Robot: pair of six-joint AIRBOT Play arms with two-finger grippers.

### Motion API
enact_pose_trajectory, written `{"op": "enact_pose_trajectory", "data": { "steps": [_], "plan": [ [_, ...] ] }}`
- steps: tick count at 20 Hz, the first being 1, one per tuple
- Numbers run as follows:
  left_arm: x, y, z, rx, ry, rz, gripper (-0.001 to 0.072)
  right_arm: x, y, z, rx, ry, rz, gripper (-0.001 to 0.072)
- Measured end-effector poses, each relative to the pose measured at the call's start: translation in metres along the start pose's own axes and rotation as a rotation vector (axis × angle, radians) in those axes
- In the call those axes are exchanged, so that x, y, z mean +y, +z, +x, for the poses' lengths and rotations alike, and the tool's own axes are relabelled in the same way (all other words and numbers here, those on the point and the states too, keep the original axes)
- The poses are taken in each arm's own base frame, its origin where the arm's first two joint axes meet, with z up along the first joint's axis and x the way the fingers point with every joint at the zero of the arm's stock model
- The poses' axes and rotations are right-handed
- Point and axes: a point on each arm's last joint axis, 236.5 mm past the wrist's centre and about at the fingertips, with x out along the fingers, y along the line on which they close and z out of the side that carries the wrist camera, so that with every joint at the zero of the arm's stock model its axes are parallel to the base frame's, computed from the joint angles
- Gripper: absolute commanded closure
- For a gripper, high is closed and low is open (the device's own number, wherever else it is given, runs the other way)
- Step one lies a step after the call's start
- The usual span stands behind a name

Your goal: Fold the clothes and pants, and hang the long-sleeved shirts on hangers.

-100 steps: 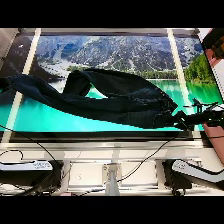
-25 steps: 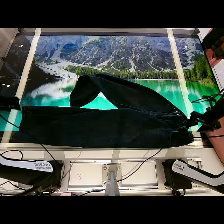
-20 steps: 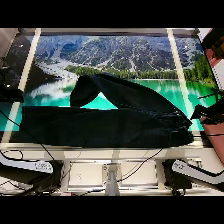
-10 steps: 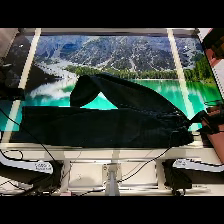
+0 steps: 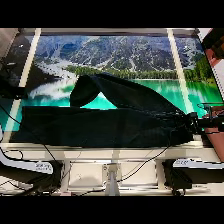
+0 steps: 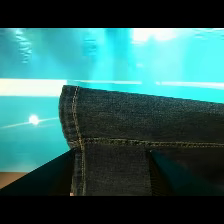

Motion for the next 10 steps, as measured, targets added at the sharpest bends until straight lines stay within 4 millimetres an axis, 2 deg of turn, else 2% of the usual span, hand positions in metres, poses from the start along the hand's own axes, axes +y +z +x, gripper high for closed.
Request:
{"op": "enact_pose_trajectory", "data": {
  "steps": [5, 6, 7, 8, 10],
  "plan": [
    [-0.008, 0.004, 0.000, 0.000, -0.001, 0.021, 0.0236, 0.012, 0.019, 0.013, -0.052, -0.012, -0.066, 0.0134],
    [-0.011, 0.005, 0.001, -0.002, -0.007, 0.025, 0.0237, 0.014, 0.022, 0.018, -0.056, -0.027, -0.086, 0.0188],
    [-0.017, 0.008, 0.001, -0.009, -0.023, 0.028, 0.0236, 0.016, 0.025, 0.022, -0.060, -0.040, -0.105, 0.0372],
    [-0.024, 0.013, 0.003, -0.019, -0.048, 0.031, 0.0236, 0.019, 0.028, 0.027, -0.061, -0.055, -0.126, 0.0634],
    [-0.049, 0.027, 0.006, -0.064, -0.134, 0.030, 0.0233, 0.023, 0.031, 0.035, -0.061, -0.079, -0.166, 0.0643]
  ]
}}
